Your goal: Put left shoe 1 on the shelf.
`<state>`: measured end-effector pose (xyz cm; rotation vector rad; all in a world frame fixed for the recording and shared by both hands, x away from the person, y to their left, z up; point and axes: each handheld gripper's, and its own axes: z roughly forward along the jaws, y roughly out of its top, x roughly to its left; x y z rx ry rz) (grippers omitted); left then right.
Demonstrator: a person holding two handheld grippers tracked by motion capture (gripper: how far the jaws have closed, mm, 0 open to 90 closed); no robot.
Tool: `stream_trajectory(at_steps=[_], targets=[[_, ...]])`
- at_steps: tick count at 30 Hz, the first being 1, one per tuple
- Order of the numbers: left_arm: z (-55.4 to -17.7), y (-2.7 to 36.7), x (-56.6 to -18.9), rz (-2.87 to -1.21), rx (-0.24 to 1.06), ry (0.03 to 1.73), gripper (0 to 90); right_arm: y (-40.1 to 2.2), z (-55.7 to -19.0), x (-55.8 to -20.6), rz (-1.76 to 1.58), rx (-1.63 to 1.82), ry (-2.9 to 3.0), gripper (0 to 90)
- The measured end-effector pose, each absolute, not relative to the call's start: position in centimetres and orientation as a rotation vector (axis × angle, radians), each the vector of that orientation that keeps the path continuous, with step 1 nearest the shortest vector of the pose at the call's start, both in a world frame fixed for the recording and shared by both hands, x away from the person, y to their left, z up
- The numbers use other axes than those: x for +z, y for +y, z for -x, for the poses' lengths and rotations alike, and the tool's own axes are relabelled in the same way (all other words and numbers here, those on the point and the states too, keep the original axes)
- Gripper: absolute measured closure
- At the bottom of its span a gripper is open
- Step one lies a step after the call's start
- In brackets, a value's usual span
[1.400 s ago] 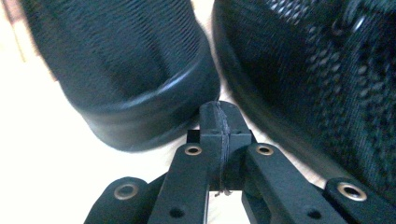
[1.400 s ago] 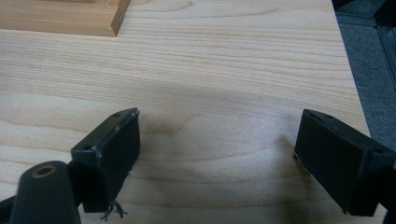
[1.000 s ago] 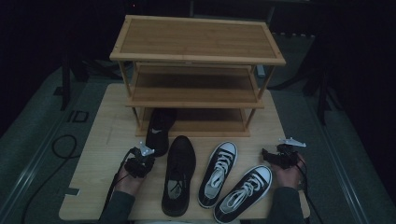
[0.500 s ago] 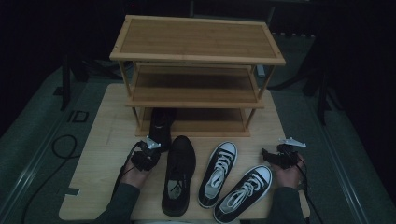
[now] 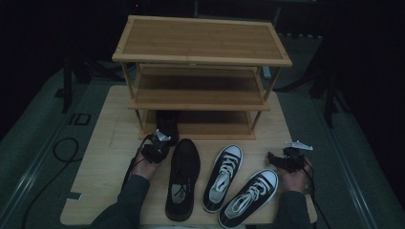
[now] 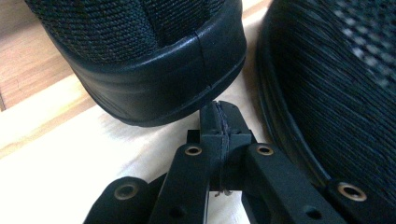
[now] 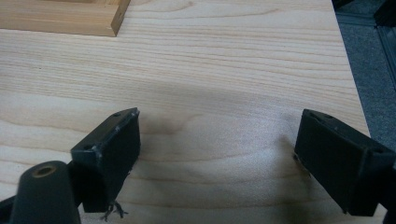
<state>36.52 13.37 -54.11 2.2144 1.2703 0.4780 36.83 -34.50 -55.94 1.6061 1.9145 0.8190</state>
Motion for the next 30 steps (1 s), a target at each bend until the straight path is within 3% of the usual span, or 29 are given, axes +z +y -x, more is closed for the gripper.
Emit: stream_trajectory(at_steps=[15,26,27,30], targets=[[-38.5,13.8,-54.3,-2.177,0.456,1.324,89.7,-34.5,-36.8,-55.9,-1.605,0.818,1.915,14.1],[-36.3,14.7,-52.5,-2.082,0.437,1.296,81.2,-34.5,-36.8,-55.9,-1.606,0.819,1.915,14.1],[-35.6,14.9,-51.8,-2.057,0.424,1.28,75.4,-34.5,-36.8,-55.9,-1.606,0.819,1.915,14.1],[-34.8,15.1,-50.9,-2.029,0.421,1.26,69.7,-34.5,-36.8,-55.9,-1.607,0.819,1.914,14.1]])
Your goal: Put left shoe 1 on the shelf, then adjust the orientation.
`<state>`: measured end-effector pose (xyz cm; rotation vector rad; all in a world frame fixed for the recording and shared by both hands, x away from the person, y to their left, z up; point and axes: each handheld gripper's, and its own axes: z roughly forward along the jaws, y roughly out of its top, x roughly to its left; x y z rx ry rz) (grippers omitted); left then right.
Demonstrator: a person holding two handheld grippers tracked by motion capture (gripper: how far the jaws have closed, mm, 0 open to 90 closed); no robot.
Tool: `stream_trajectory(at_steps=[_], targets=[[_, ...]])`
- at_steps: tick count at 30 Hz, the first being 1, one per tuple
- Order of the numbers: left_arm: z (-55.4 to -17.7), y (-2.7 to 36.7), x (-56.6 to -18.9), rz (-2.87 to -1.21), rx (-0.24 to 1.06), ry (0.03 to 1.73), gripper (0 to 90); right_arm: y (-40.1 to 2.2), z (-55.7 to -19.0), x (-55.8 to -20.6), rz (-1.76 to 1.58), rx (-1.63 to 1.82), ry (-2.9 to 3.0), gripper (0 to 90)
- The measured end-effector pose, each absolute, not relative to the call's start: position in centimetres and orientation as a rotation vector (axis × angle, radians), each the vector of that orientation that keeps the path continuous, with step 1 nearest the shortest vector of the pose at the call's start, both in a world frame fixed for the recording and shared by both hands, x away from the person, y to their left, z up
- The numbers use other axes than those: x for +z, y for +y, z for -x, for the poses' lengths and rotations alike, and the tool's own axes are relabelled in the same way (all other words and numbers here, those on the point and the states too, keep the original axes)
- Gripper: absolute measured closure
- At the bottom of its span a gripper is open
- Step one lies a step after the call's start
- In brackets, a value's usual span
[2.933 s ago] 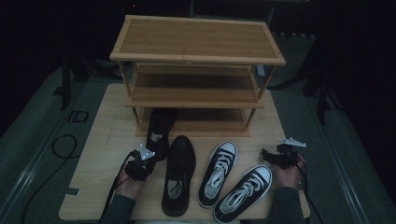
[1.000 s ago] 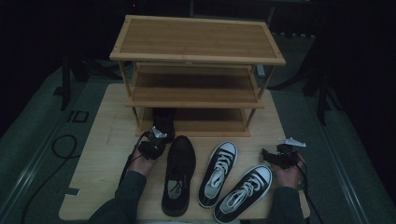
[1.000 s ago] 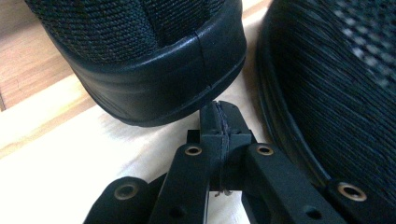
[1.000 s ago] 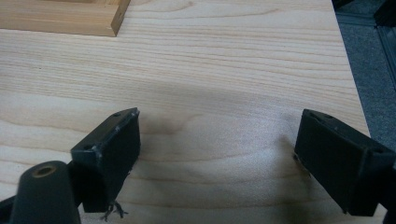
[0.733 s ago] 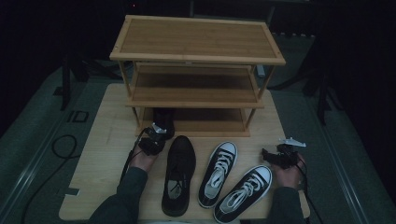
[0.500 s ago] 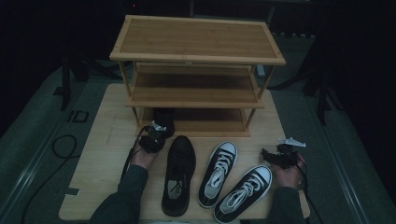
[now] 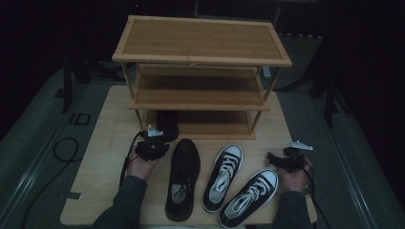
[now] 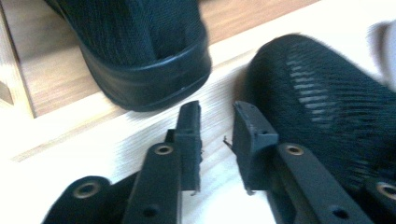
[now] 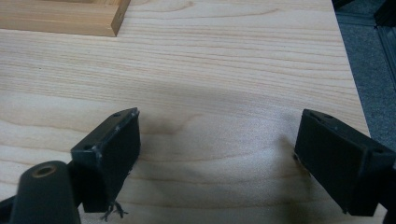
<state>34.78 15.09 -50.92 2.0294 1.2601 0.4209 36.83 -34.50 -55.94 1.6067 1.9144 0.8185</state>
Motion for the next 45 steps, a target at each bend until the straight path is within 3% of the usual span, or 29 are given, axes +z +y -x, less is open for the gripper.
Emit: stream_trajectory(at_steps=[22,45], targets=[[-30.2,13.9,-45.4,-1.995,0.379,1.087,55.8,-34.5,-36.9,-55.9,-1.605,0.818,1.916,14.1],[-26.4,12.8,-45.2,-2.052,0.288,1.02,55.5,-34.5,-36.9,-55.9,-1.605,0.816,1.917,14.1]])
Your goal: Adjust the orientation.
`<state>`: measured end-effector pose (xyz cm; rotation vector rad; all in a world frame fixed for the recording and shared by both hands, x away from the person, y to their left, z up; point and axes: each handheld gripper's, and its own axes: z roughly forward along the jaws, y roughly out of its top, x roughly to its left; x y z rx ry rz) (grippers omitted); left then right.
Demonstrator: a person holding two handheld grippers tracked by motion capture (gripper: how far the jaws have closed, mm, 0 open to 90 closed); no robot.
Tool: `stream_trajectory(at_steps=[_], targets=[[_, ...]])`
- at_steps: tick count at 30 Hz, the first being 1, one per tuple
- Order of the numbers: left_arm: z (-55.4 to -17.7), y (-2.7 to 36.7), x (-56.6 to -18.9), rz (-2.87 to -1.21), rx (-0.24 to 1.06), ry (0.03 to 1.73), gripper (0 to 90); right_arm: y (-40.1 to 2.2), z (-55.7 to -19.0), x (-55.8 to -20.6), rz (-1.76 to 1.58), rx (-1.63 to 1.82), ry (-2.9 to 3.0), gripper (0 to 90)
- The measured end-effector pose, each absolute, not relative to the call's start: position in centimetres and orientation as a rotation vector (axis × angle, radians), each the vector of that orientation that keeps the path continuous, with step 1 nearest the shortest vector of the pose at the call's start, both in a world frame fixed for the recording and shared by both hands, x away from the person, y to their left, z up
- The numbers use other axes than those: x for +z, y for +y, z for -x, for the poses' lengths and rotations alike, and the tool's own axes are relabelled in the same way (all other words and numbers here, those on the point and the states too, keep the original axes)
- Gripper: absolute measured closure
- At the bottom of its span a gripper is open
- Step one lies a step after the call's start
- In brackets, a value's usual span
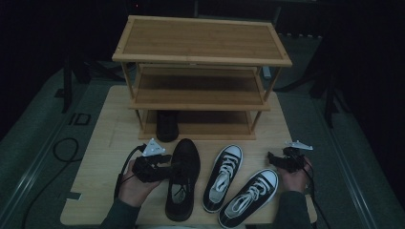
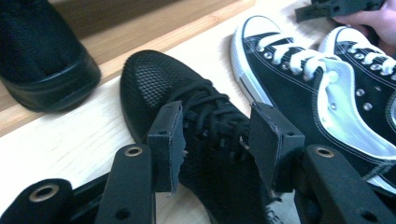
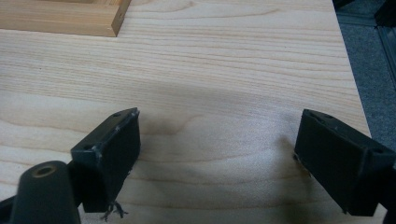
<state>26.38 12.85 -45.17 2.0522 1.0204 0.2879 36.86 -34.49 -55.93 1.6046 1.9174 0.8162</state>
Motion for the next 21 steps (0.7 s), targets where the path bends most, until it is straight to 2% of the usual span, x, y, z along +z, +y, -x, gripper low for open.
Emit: stream_trajectory(at_steps=[9,16,21], targets=[[-25.6,11.8,-46.2,-2.159,0.268,1.029,58.5,-34.5,-36.9,-55.9,-1.605,0.816,1.917,14.1],[-25.3,11.9,-46.0,-2.201,0.31,1.024,83.5,-34.5,-36.9,-55.9,-1.605,0.816,1.917,14.1],[-25.6,12.7,-45.9,-2.192,0.372,1.067,84.7,-34.5,-36.9,-55.9,-1.605,0.816,1.917,14.1]])
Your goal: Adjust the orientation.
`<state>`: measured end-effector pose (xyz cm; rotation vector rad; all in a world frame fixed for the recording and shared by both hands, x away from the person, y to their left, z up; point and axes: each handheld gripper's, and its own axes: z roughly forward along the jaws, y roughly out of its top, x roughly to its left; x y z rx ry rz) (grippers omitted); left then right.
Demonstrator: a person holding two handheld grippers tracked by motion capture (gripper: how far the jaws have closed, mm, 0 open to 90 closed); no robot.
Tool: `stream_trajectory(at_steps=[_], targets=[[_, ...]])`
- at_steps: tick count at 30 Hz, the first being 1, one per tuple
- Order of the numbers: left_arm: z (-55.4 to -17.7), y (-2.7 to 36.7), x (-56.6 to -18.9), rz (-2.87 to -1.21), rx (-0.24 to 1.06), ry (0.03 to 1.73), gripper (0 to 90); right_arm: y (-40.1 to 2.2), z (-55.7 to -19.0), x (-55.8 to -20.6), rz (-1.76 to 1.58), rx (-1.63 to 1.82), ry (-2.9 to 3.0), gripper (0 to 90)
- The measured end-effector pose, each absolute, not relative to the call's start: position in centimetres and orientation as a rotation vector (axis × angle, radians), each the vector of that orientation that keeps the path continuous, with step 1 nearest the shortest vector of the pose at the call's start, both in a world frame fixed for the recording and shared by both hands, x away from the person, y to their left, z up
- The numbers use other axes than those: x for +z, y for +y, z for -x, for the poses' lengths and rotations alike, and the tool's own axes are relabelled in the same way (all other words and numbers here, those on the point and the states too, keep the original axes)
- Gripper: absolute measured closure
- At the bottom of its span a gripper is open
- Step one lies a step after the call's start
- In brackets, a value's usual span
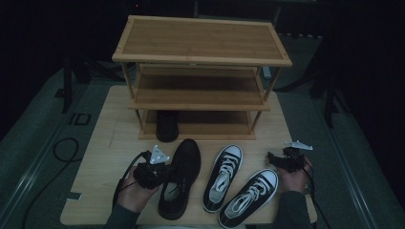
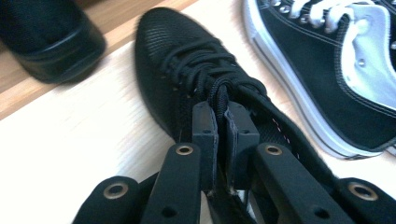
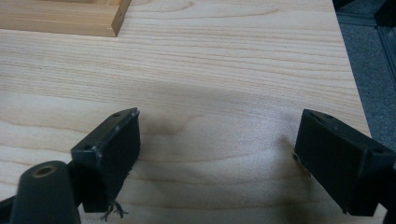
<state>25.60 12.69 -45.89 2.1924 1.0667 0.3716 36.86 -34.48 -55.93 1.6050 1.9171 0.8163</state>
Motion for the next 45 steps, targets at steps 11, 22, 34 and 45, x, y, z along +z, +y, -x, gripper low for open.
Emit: stream_trajectory(at_steps=[11,22,34,45], targets=[[-26.5,13.2,-47.1,-2.265,0.36,1.109,76.9,-34.5,-36.9,-55.9,-1.605,0.817,1.917,14.1],[-27.7,12.7,-48.0,-2.29,0.362,1.147,85.1,-34.5,-36.9,-55.9,-1.604,0.817,1.918,14.1],[-29.1,13.2,-47.7,-2.186,0.285,1.175,87.6,-34.5,-36.9,-55.9,-1.604,0.817,1.918,14.1],[-31.6,12.1,-47.5,-2.169,0.296,1.162,87.6,-34.5,-36.9,-55.9,-1.604,0.818,1.917,14.1]])
